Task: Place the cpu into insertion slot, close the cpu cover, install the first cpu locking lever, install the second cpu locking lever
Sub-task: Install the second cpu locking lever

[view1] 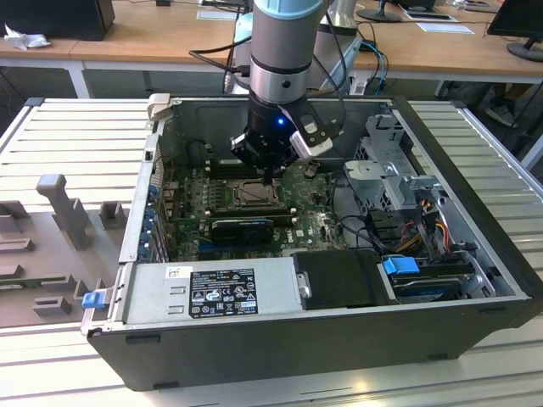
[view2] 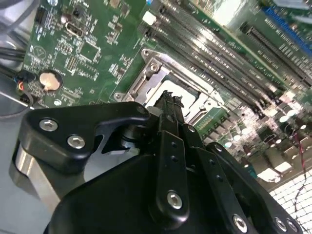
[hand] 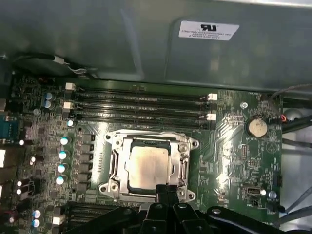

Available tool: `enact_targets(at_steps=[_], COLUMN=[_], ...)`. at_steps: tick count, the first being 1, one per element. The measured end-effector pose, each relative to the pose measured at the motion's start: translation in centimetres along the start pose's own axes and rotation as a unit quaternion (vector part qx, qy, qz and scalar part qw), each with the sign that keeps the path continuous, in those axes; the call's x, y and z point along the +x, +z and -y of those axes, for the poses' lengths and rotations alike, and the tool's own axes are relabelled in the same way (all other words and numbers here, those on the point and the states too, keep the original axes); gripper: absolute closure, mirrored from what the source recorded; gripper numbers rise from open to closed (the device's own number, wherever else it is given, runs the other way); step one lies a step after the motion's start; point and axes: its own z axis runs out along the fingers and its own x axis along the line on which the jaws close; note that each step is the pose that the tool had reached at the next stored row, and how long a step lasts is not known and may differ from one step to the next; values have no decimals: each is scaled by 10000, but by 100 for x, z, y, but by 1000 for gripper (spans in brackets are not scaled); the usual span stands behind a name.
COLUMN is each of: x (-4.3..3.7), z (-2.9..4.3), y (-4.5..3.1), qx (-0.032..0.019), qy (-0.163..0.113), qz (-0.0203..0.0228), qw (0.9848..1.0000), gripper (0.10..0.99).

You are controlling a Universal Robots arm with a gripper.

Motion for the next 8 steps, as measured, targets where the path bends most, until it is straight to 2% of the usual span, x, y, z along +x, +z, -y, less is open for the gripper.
enact_targets(at_steps=[2, 5, 7, 8], x=[0, 3, 13, 14], z=[1, 49, 182, 211], y=[-33, -40, -48, -45], qx=[-1, -2, -1, -1], qy=[0, 0, 0, 0], qz=[1, 1, 0, -1], qw=[10000, 10000, 10000, 10000], gripper=[980, 980, 980, 980])
